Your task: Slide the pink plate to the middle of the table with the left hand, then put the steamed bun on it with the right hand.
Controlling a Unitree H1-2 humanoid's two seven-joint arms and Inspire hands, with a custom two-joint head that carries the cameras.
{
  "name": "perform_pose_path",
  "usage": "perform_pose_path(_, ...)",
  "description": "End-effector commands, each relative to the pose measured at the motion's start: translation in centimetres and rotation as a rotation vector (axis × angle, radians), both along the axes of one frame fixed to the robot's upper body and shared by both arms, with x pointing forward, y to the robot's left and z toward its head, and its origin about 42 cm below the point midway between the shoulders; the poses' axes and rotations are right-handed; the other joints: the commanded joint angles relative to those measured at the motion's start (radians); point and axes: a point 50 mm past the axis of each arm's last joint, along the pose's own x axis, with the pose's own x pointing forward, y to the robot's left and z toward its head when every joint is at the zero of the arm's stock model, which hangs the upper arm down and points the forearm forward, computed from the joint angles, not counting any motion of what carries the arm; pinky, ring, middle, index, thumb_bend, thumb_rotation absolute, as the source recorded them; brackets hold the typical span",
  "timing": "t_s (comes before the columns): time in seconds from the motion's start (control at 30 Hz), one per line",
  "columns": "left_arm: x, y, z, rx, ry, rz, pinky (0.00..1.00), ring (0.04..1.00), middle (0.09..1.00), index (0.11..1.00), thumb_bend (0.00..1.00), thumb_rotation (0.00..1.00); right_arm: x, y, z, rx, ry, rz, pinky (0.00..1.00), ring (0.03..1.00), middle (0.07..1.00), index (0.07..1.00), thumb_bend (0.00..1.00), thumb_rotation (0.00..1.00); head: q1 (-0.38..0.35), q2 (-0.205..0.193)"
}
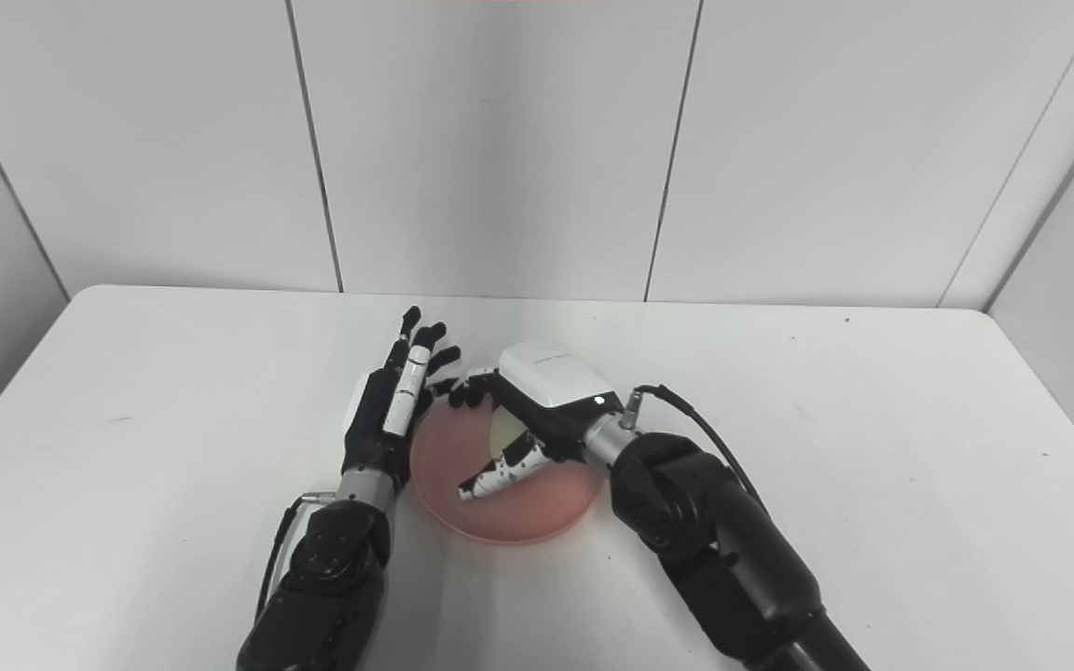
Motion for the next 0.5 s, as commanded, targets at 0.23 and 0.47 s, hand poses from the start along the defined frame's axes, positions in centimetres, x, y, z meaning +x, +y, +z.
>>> perform_pose_path(0.23,-1.5,0.5,-3.1,0.0,0.133,0.0,0.68,0.857,0.932,1.0,0.75,0.86,0.3,-0.3,3.8,0.034,-0.107,0.003,0.66,0.769,0.807,0.747,1.0,0.57,-0.005,0.0)
perform_pose_path(0.47,-1.6,0.7,-2.9,0.019,0.126,0.005,0.66,0.851,0.933,1.0,0.76,0.87,-0.2,-0.9,4.1,0.057,-0.137,0.001,0.65,0.757,0.794,0.741,1.0,0.56,-0.01,0.001)
